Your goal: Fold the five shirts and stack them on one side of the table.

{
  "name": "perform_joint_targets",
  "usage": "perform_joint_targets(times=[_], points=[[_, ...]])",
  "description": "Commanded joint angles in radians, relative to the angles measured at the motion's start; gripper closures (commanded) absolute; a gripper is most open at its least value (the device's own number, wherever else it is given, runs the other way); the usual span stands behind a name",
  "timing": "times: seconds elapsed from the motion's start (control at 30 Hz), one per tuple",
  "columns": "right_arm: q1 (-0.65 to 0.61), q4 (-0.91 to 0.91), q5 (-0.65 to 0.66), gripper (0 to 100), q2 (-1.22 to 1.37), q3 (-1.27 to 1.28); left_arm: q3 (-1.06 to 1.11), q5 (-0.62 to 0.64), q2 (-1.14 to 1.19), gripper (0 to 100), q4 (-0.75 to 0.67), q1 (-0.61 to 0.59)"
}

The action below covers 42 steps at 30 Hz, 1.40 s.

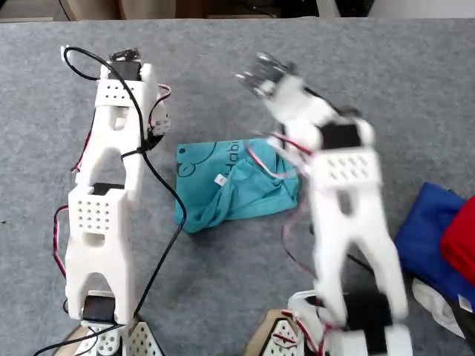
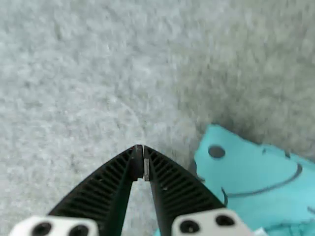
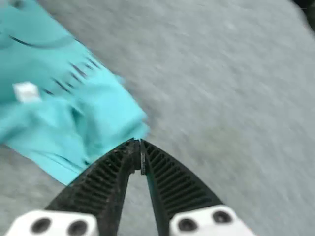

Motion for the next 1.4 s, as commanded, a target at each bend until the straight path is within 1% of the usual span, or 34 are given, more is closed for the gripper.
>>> perform_joint_targets(times=[0.0, 0.13, 0.23, 0.33, 0.43, 0.6, 0.8, 0.97, 1.07, 1.17, 1.27, 1.37], points=[[-0.113, 0.103, -0.034, 99.2, 0.242, -0.337, 0.083, -0.003, -0.048, 98, -0.1, -0.04], [-0.188, 0.262, -0.035, 99.3, 0.478, -0.616, 0.193, -0.005, -0.041, 98, -0.245, -0.132], [-0.223, 0.353, -0.051, 99.3, 0.608, -0.766, 0.207, -0.005, -0.041, 98, -0.307, -0.196], [-0.242, 0.414, -0.055, 99.3, 0.699, -0.852, 0.213, -0.005, -0.041, 98, -0.344, -0.222], [-0.24, 0.431, -0.055, 99.3, 0.762, -0.866, 0.215, -0.005, -0.033, 98, -0.35, -0.219], [-0.236, 0.428, -0.054, 99.3, 0.82, -0.802, 0.215, -0.005, -0.03, 98, -0.348, -0.199], [-0.222, 0.425, -0.051, 99.3, 0.822, -0.69, 0.216, -0.005, -0.028, 98, -0.353, -0.178], [-0.185, 0.436, -0.049, 99.3, 0.812, -0.63, 0.218, -0.005, -0.028, 98, -0.353, -0.176], [-0.171, 0.436, -0.029, 99.3, 0.757, -0.544, 0.218, -0.005, -0.028, 98, -0.353, -0.176], [-0.16, 0.431, 0.009, 99.3, 0.664, -0.401, 0.218, -0.006, -0.028, 98, -0.353, -0.176], [-0.12, 0.414, 0.063, 99.3, 0.532, -0.228, 0.218, -0.032, -0.028, 98, -0.353, -0.175], [-0.062, 0.358, 0.106, 99.4, 0.384, -0.062, 0.218, -0.034, -0.028, 98, -0.353, -0.172]])
